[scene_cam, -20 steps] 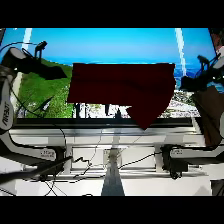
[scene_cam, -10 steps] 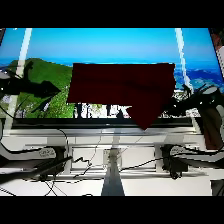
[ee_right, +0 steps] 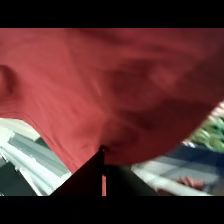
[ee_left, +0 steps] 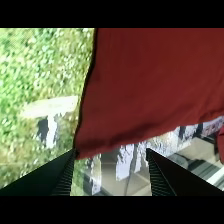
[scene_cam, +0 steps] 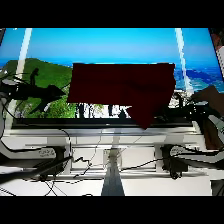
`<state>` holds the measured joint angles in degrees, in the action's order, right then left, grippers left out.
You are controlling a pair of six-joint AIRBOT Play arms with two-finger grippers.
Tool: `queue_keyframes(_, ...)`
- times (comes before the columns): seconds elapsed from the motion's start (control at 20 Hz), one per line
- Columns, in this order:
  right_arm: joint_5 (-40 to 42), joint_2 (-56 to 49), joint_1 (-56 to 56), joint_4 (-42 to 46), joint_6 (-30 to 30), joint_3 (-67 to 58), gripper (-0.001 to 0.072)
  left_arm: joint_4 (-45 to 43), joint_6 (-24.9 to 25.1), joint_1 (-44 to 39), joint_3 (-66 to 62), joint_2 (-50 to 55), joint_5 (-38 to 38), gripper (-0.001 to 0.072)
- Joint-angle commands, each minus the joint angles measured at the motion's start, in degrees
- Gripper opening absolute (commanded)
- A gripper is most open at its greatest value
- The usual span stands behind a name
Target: Fold the clothes and pants, and hang the long-sleeved shirts on hangers.
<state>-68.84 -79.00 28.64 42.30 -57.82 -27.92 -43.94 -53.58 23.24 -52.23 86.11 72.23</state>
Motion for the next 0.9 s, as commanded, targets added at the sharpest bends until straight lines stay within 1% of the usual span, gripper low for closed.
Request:
queue_keyframes(0.0, 1.1, 2.6, -1.4, -4.3, 2.6, 0.6, 0.0009, 0.7, 0.0, -2.4, 0.2, 1.8, -2.4, 0.0483)
queue_keyframes(0.1, 4.2, 6.4, -4.2, -4.1, 2.1, 0.6, 0.0008, 0.7, 0.1, -3.6, 0.2, 3.1, -2.6, 0.0483)
queue_keyframes(0.25, 9.5, 12.1, -9.0, -4.1, -0.8, 0.5, 0.0009, 0.6, 0.1, -4.8, 0.2, 5.4, -3.4, 0.0483)
queue_keyframes(0.4, 10.4, 15.0, -12.3, -4.1, -1.5, 0.5, 0.0009, 0.7, 0.0, -5.0, 0.2, 7.6, -5.3, 0.0481)
queue_keyframes(0.45, 10.5, 15.4, -13.1, -4.1, -1.5, 0.5, 0.0009, 0.7, 0.0, -5.0, 0.2, 8.2, -5.3, 0.0452)
queue_keyframes(0.55, 10.7, 15.7, -14.1, -4.2, -1.5, 0.5, 0.0008, 0.7, 0.1, -5.1, 0.2, 8.7, -5.2, 0.0193)
queue_keyframes(0.6, 11.1, 15.7, -14.5, -4.2, -1.5, 0.5, 0.0009, 0.7, 0.1, -5.4, 0.2, 8.7, -5.3, 0.0095)
queue_keyframes(0.65, 11.2, 15.7, -14.5, -4.3, -1.5, 0.5, 0.0009, 0.7, 0.4, -5.7, 0.2, 8.7, -5.6, 0.002)
queue_keyframes(0.7, 11.4, 15.7, -14.5, -4.3, -1.5, 0.5, 0.0009, 0.7, 1.4, -6.3, 0.2, 8.7, -5.9, 0.002)
queue_keyframes(0.85, 10.7, 15.9, -14.5, -3.9, -1.5, -0.7, 0.0009, 0.7, 1.6, -8.2, -0.3, 7.9, -6.4, 0.0019)
